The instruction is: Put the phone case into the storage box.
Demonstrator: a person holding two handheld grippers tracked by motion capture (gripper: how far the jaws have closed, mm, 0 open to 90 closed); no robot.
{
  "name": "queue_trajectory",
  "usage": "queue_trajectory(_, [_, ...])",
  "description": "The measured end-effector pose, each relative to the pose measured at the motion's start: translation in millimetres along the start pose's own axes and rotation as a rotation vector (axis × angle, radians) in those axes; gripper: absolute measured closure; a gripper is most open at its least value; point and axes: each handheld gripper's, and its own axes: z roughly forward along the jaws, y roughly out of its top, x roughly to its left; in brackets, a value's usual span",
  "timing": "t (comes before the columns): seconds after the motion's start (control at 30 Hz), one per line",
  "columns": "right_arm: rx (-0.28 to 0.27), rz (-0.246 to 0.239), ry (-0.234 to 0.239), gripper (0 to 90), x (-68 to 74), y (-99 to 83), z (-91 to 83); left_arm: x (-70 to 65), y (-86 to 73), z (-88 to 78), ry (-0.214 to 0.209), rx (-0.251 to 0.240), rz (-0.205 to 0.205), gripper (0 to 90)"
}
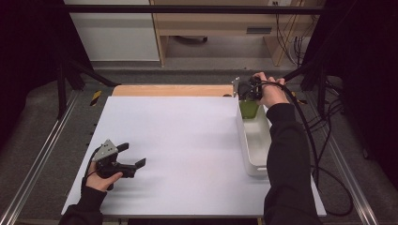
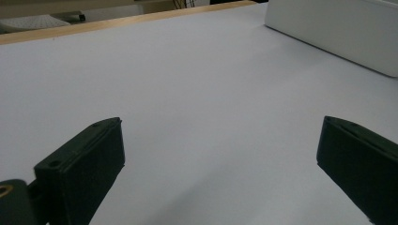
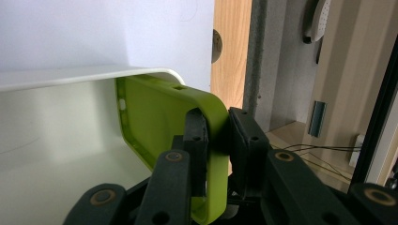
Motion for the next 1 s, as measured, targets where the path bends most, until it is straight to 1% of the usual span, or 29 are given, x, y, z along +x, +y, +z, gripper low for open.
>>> queue_trajectory(0.03, [-0.002, -0.002, -0.002, 75.2, -0.4, -0.2, -0.3, 0.1, 0.1, 0.0, -0.001, -0.001, 0.001, 1.0])
queue_trajectory(0.2, [-0.002, 0.032, -0.008, 64.2, -1.6, -1.6, -2.5, 0.2, 0.3, -0.3, 0.001, -0.002, 0.000, 1.0])
queue_trajectory(0.27, [-0.002, 0.051, -0.015, 60.6, -2.0, -2.4, -4.6, 0.2, 0.3, -0.4, 0.001, -0.002, 0.000, 1.1])
queue_trajectory(0.33, [-0.005, 0.085, -0.013, 55.7, -2.1, -2.8, -7.5, 0.0, 0.5, -0.5, 0.001, -0.003, 0.001, 1.1])
queue_trajectory(0.43, [-0.041, 0.130, -0.018, 52.5, -1.7, -4.8, -12.1, -0.9, 0.9, -0.7, 0.001, -0.004, 0.004, 1.1])
queue_trajectory(0.47, [-0.051, 0.154, -0.017, 51.8, -0.9, -5.4, -13.4, -1.2, 1.0, -0.8, 0.002, -0.004, 0.005, 1.0])
queue_trajectory(0.53, [-0.070, 0.175, -0.021, 49.9, 0.8, -6.7, -15.9, -1.3, 1.2, -0.9, 0.002, -0.005, 0.005, 1.0])
queue_trajectory(0.57, [-0.075, 0.196, -0.018, 48.1, 2.1, -6.9, -17.2, -1.3, 1.2, -1.0, 0.002, -0.006, 0.005, 1.0])
queue_trajectory(0.6, [-0.082, 0.203, -0.019, 47.7, 2.6, -7.0, -19.1, -1.3, 1.4, -1.3, 0.003, -0.004, 0.007, 1.0])
queue_trajectory(0.73, [-0.153, 0.276, -0.023, 43.8, 6.4, -8.3, -28.7, -1.6, 1.1, -1.0, 0.003, -0.005, 0.008, 0.9])
queue_trajectory(0.87, [-0.184, 0.320, -0.030, 40.5, 10.9, -9.4, -36.2, -3.0, 0.8, -0.6, -0.002, -0.002, 0.017, 0.8])
queue_trajectory(0.9, [-0.188, 0.342, -0.032, 39.1, 13.0, -9.6, -39.1, -3.1, 0.8, -0.7, -0.003, -0.002, 0.017, 0.7])
queue_trajectory(0.93, [-0.201, 0.350, -0.036, 38.5, 14.4, -10.0, -40.3, -3.2, 0.8, -0.8, -0.002, -0.003, 0.018, 0.7])
queue_trajectory(1.0, [-0.225, 0.381, -0.040, 36.7, 18.1, -11.7, -45.1, -3.2, 0.9, -1.3, -0.002, -0.005, 0.016, 0.6])
